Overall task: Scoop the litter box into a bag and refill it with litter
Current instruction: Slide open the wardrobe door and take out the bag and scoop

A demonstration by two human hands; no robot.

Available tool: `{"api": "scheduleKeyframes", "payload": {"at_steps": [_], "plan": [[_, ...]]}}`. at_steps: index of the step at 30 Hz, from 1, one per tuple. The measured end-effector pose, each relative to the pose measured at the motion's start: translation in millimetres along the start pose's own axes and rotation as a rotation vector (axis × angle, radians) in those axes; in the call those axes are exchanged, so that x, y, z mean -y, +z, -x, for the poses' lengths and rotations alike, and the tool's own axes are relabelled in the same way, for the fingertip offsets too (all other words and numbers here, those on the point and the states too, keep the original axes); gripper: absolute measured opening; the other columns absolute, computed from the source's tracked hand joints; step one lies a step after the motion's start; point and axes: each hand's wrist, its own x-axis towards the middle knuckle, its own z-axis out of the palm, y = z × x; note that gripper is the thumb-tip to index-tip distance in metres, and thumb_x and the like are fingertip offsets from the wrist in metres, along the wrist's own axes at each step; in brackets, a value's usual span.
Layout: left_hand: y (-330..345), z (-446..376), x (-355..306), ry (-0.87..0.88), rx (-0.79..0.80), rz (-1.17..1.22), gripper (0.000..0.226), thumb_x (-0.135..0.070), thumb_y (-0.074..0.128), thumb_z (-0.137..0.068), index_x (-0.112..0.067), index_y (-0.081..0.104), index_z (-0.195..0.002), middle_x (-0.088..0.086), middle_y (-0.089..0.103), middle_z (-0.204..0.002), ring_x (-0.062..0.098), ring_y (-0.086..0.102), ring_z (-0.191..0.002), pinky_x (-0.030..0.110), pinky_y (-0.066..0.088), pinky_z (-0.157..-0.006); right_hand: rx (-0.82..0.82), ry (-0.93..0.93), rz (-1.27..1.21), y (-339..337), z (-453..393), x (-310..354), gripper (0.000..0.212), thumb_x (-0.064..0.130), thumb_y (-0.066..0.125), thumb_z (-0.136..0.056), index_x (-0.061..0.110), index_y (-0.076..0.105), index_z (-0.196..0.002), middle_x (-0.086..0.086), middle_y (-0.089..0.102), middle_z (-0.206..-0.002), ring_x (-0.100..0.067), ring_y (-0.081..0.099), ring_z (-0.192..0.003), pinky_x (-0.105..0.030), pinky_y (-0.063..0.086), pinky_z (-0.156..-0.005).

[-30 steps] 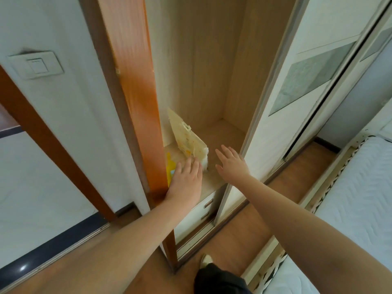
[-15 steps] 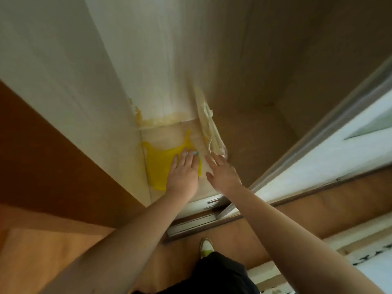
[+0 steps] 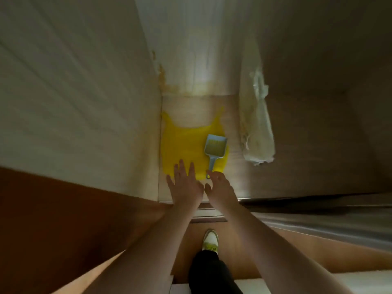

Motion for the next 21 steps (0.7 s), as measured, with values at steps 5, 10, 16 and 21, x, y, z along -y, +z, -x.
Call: {"api": "scheduleKeyframes", "payload": {"at_steps": [5, 10, 16, 21], "plan": [[41, -45, 14, -0.200, -0.185, 0.222, 0.073, -0.033, 0.051, -0.094, -0.024, 0.013, -0.155, 0.011, 0.001, -0.163, 0.029, 0.004, -0.150, 0.054, 0.015, -0.116, -0.148, 0.053, -0.049, 36, -47, -19, 0.045, 0.023, 0.051, -0.093, 0.024, 0.046, -0.138, -0.006, 0.048, -0.133, -0.027, 0.051, -0.117, -0.040, 0.044, -0.093], [72, -77, 38, -0.292, -0.232, 0.192, 0.060, -0.030, 0.057, -0.090, -0.022, 0.036, -0.147, 0.020, 0.007, -0.160, 0.036, 0.010, -0.147, 0.052, 0.021, -0.113, -0.200, 0.127, 0.064, 53, -87, -31, 0.047, 0.034, 0.049, -0.094, 0.013, 0.041, -0.135, -0.012, 0.051, -0.122, -0.034, 0.050, -0.111, -0.043, 0.043, -0.087], [89, -92, 38, -0.336, -0.228, 0.355, 0.029, -0.023, 0.052, -0.095, -0.019, 0.060, -0.123, 0.024, 0.020, -0.155, 0.040, 0.021, -0.141, 0.048, 0.034, -0.105, -0.354, 0.240, -0.073, 54, -108, -40, 0.031, 0.023, 0.053, -0.093, 0.007, 0.043, -0.117, -0.016, 0.047, -0.117, -0.039, 0.055, -0.101, -0.047, 0.048, -0.083], [84, -92, 41, -0.299, -0.251, 0.502, 0.016, -0.013, 0.057, -0.089, -0.021, 0.067, -0.100, 0.010, 0.056, -0.120, 0.030, 0.058, -0.100, 0.040, 0.051, -0.080, -0.241, 0.310, -0.034, 46, -102, -55, 0.034, 0.026, 0.058, -0.090, 0.008, 0.045, -0.115, -0.016, 0.057, -0.112, -0.038, 0.060, -0.099, -0.043, 0.049, -0.076]]}}
